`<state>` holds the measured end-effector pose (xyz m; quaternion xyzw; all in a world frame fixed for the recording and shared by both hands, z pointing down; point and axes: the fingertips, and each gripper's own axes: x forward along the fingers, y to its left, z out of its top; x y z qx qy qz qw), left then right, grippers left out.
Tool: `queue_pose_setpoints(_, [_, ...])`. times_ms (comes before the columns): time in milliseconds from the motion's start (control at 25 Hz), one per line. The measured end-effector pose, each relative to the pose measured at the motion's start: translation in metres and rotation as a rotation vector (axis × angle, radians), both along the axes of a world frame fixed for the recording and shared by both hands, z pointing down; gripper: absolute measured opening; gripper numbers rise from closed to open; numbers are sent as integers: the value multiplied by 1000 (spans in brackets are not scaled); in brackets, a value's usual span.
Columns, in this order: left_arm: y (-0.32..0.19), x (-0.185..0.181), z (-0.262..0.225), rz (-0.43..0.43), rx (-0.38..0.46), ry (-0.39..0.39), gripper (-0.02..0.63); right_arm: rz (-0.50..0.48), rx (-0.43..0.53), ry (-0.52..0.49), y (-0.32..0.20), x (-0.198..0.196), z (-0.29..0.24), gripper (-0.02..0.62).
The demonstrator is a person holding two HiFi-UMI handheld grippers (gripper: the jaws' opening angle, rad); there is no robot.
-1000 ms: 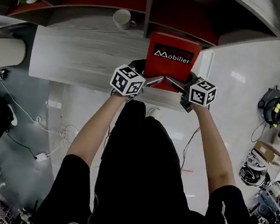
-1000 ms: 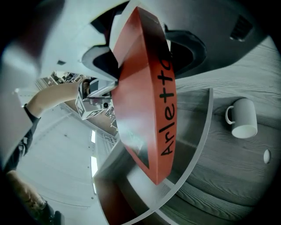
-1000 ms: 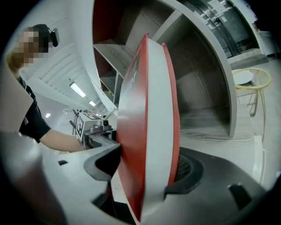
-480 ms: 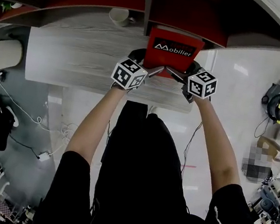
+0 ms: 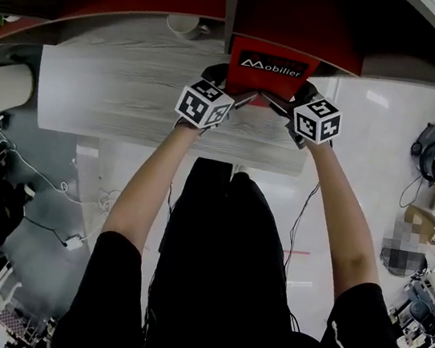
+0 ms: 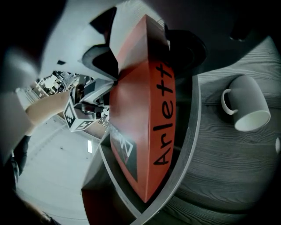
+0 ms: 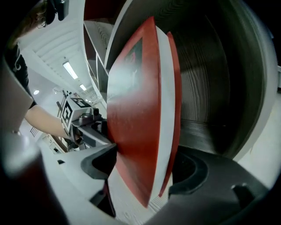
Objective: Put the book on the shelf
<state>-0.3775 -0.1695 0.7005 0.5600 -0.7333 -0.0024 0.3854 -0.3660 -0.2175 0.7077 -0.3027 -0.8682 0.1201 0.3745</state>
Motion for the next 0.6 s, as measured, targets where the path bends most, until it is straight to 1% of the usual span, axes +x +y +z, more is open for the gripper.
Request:
queue_pose_setpoints(200, [-2,-12,3,-8,-3,-15,321,15,24,-27,-4,-12,3,368])
queue_pose_setpoints(480, [-2,-19,10,-16,-21,-33,321,29,71,-41,-7,-20,10,382])
queue_pose_setpoints(600, [-3,-23,9,-19,-18,-43,321,41,86,-62,-8,-23,8,383])
